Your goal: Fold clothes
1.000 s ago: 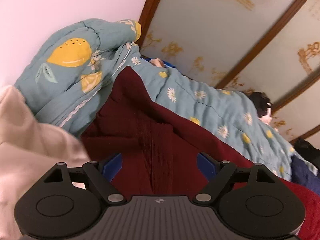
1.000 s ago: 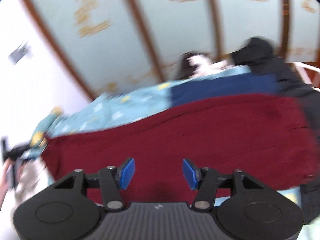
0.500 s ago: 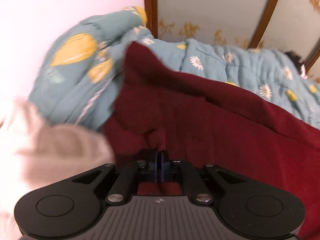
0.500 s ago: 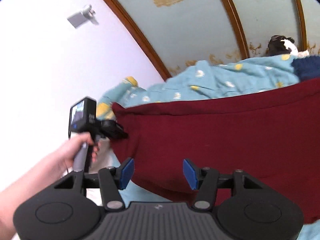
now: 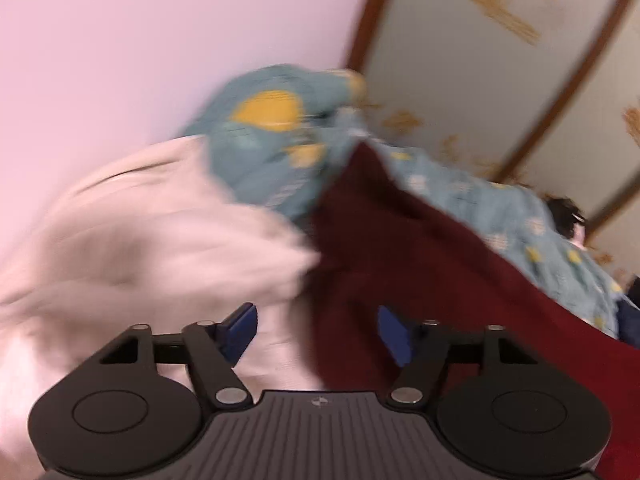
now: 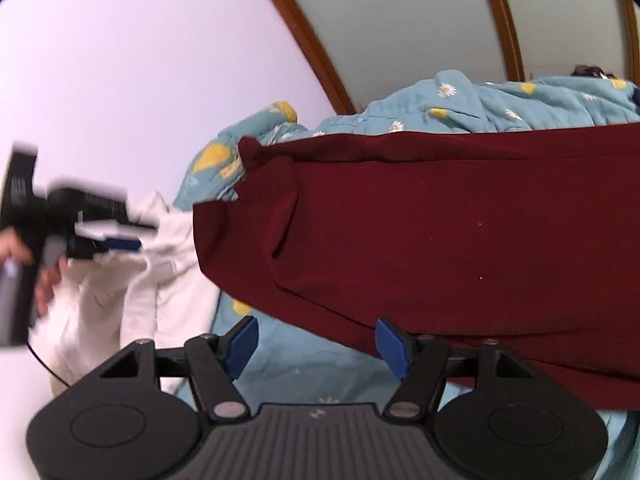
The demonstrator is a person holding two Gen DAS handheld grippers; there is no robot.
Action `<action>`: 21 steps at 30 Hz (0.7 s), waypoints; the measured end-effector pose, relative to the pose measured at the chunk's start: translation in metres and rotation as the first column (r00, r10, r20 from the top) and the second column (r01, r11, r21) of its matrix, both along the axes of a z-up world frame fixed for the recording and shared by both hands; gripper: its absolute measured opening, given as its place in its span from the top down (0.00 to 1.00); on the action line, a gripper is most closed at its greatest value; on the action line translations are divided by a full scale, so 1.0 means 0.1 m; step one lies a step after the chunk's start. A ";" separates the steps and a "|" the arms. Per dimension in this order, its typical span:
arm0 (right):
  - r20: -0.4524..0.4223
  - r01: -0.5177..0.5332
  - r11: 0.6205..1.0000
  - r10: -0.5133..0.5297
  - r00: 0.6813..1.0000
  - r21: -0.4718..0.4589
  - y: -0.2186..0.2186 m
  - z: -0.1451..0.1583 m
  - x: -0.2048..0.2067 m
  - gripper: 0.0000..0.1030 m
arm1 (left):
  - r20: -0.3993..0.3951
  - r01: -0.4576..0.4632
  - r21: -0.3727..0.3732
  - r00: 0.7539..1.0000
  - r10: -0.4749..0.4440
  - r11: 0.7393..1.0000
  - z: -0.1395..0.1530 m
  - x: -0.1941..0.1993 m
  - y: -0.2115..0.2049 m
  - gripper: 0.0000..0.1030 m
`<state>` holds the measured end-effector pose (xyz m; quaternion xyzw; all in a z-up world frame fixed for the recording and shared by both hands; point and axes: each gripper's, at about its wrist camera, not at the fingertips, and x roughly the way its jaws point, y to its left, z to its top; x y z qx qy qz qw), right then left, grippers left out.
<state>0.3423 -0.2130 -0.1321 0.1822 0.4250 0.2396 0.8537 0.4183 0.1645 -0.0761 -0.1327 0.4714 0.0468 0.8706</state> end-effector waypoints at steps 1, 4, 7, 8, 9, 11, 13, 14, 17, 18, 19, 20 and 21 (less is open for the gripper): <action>-0.017 -0.003 0.999 0.004 1.000 0.041 -0.03 -0.03 0.00 0.37 | 0.005 0.025 0.010 1.000 -0.025 1.000 0.02 0.10 -0.20 0.35; -0.038 0.011 0.998 -0.009 0.999 0.056 -0.08 -0.12 0.05 0.37 | 0.030 0.073 0.117 0.997 -0.077 0.990 0.02 0.36 -0.68 0.35; -0.039 0.033 0.999 -0.032 0.999 0.021 -0.11 -0.18 0.06 0.37 | -0.031 0.113 0.330 0.994 -0.109 0.937 -0.21 0.75 -1.12 0.35; -0.042 0.043 0.999 -0.043 0.998 0.014 -0.13 -0.20 0.07 0.37 | -0.068 0.114 0.375 0.993 -0.095 0.920 -0.33 0.88 -1.20 0.36; -0.051 0.047 0.998 -0.045 0.998 0.029 -0.16 -0.22 0.08 0.37 | -0.101 0.112 0.394 0.992 -0.079 0.912 -0.45 0.99 -1.23 0.36; -0.052 0.047 0.997 -0.044 0.998 0.059 -0.17 -0.23 0.09 0.37 | -0.151 0.111 0.421 0.987 -0.051 0.900 -0.65 1.18 -1.30 0.40; -0.053 0.046 0.995 -0.042 0.998 0.088 -0.19 -0.24 0.10 0.37 | -0.144 0.099 0.424 0.989 -0.041 0.900 -0.79 1.28 -1.35 0.41; -0.047 0.041 0.995 -0.037 0.998 0.087 -0.18 -0.23 0.09 0.37 | -0.147 0.097 0.426 0.988 -0.037 0.899 -0.84 1.29 -1.36 0.51; -0.046 0.026 0.996 -0.022 0.999 0.081 -0.15 -0.25 0.12 0.37 | -0.181 0.071 0.430 0.983 0.009 0.900 -0.99 1.31 -1.24 0.97; -0.052 0.029 0.996 -0.025 0.998 0.085 -0.15 -0.27 0.12 0.37 | -0.167 0.052 0.426 0.986 0.022 0.903 -0.97 1.28 -1.17 0.97; -0.059 0.030 0.996 -0.025 0.998 0.086 -0.15 -0.28 0.13 0.37 | -0.147 0.032 0.415 0.989 0.032 0.909 -0.93 1.23 -1.07 0.97; -0.061 0.030 0.996 -0.025 0.998 0.086 -0.15 -0.28 0.14 0.37 | -0.130 0.018 0.407 0.991 0.039 0.913 -0.88 1.17 -0.97 0.97; -0.063 0.033 0.995 -0.028 0.998 0.089 -0.16 -0.28 0.14 0.37 | -0.117 0.007 0.403 0.992 0.044 0.915 -0.83 1.12 -0.87 0.97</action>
